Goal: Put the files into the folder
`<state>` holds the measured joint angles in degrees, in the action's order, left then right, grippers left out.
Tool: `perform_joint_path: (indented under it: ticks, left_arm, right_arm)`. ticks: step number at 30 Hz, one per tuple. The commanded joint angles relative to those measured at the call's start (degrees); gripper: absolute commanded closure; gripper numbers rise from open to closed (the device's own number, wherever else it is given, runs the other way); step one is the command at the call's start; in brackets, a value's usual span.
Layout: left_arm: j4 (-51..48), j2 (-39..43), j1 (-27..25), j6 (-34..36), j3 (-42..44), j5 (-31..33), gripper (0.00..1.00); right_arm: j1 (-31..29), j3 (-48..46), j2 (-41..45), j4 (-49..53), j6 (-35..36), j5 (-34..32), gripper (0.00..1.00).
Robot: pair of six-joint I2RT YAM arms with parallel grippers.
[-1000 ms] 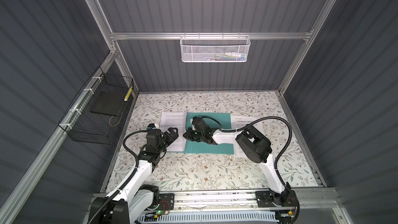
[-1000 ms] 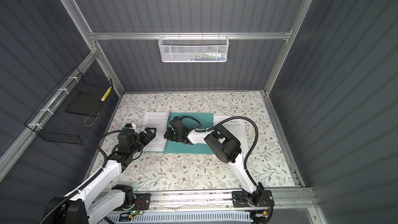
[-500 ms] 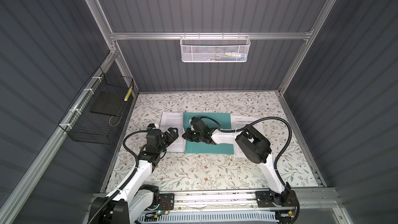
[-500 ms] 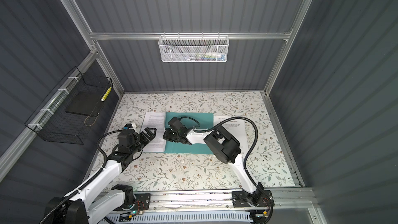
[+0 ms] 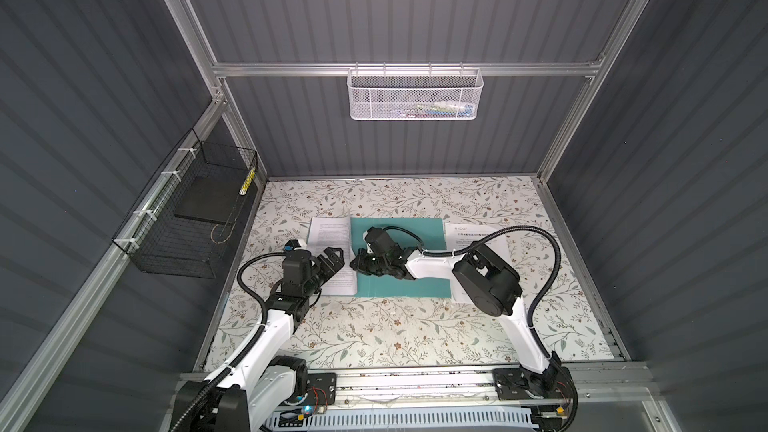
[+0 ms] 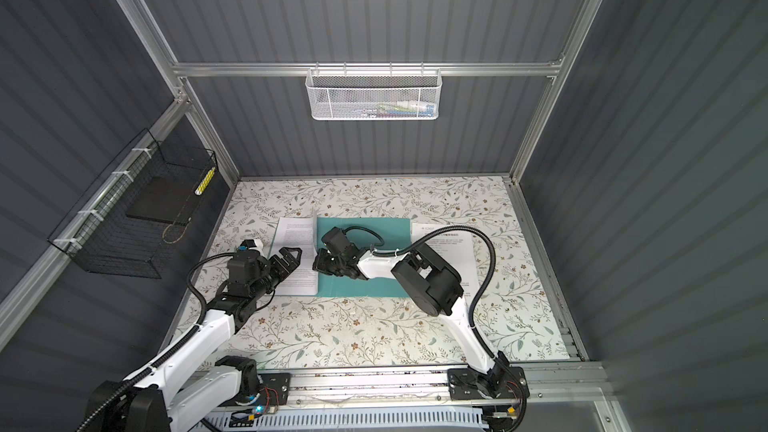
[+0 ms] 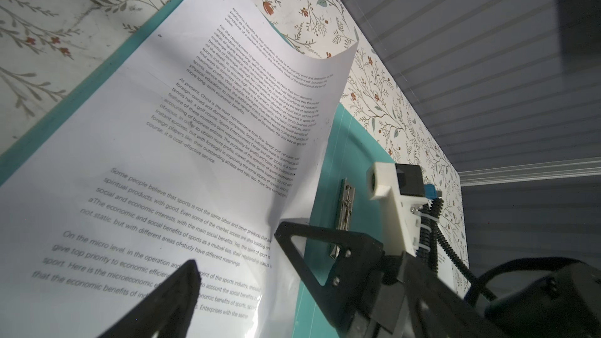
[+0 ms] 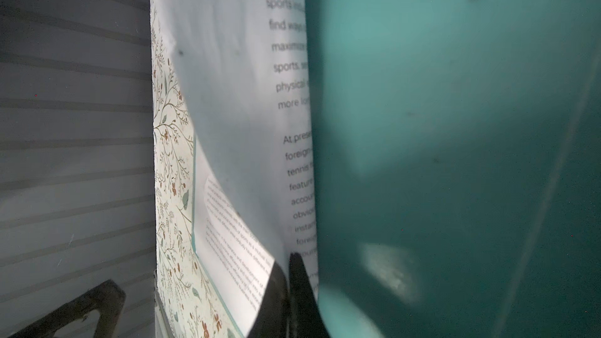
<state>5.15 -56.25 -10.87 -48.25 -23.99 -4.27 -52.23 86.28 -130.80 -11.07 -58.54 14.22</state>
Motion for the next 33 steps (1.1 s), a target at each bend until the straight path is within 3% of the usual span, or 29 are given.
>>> perform_joint_path:
  ticks: [1,4,14,17,19,23,27,33]
  left_arm:
    - [-1.3,0.7,0.4,1.0,0.2,1.0,0.02]
    - [-3.2,0.9,0.4,2.2,-1.8,2.0,0.02]
    - [-5.0,1.7,0.5,4.8,-4.9,3.9,0.02]
    - [-8.1,2.6,0.5,6.3,-5.7,3.6,0.03]
    - [-10.4,3.5,0.5,7.8,-5.9,4.3,0.03]
    - [-13.8,4.3,0.5,10.9,-6.5,5.9,0.04]
    - [-17.7,4.7,0.5,13.1,-6.1,9.0,0.04]
    - [-16.5,3.9,0.5,13.1,-3.7,11.5,0.04]
  right_arm:
    - [-0.3,0.5,-0.1,1.8,1.0,-0.4,0.79]
    - [0.0,-1.9,5.4,3.2,4.9,-4.5,0.6]
    - [3.8,-12.6,26.4,13.6,13.8,-12.9,0.39]
    - [5.0,-10.7,25.6,15.5,16.8,-6.9,0.47]
    - [5.6,-10.9,24.1,11.2,16.4,-1.0,0.54]
    - [6.3,-10.9,18.4,-0.4,11.8,9.6,0.82]
    - [6.3,-5.3,10.7,-3.9,8.8,18.3,0.85]
    - [5.8,-3.7,5.9,-3.0,7.0,19.0,0.88]
